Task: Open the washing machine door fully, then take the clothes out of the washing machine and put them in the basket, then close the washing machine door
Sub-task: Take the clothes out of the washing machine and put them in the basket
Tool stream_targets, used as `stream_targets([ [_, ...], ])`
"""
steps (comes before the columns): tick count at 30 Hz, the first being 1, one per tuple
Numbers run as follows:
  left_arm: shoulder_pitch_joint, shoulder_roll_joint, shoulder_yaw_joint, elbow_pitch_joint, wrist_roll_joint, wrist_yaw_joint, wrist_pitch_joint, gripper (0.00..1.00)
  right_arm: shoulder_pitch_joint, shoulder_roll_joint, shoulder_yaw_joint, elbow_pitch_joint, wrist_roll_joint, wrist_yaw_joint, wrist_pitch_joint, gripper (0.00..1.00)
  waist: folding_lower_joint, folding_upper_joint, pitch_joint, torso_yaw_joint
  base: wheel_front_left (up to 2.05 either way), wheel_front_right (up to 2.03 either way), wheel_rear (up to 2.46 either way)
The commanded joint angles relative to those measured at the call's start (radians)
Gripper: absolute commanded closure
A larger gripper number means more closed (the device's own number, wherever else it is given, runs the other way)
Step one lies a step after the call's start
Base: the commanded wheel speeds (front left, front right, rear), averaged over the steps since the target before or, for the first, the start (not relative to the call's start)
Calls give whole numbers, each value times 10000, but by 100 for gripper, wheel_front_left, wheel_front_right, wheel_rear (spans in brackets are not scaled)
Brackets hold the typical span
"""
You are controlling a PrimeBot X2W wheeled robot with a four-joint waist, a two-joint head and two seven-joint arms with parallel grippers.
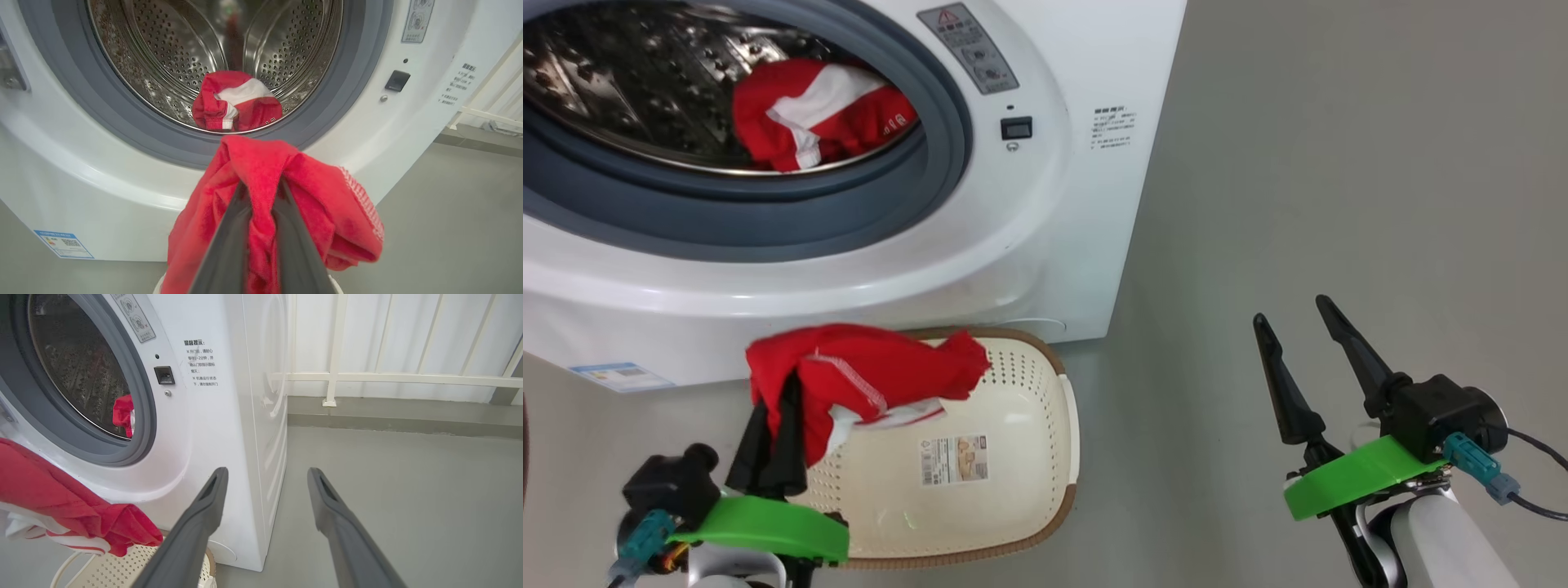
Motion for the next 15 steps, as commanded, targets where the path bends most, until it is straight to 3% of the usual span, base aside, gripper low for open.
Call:
stream_targets([
  [1,-377,117,308,21,-121,-98,-91,100,-326,28,215,-270,115,63,-63,0,0,0,231,-76,0,0,0],
  [15,-2483,-36,164,5056,-1269,-793,-114,100,-839,29,190,-366,130,63,-63,0,0,0,1508,-406,0,0,0],
])
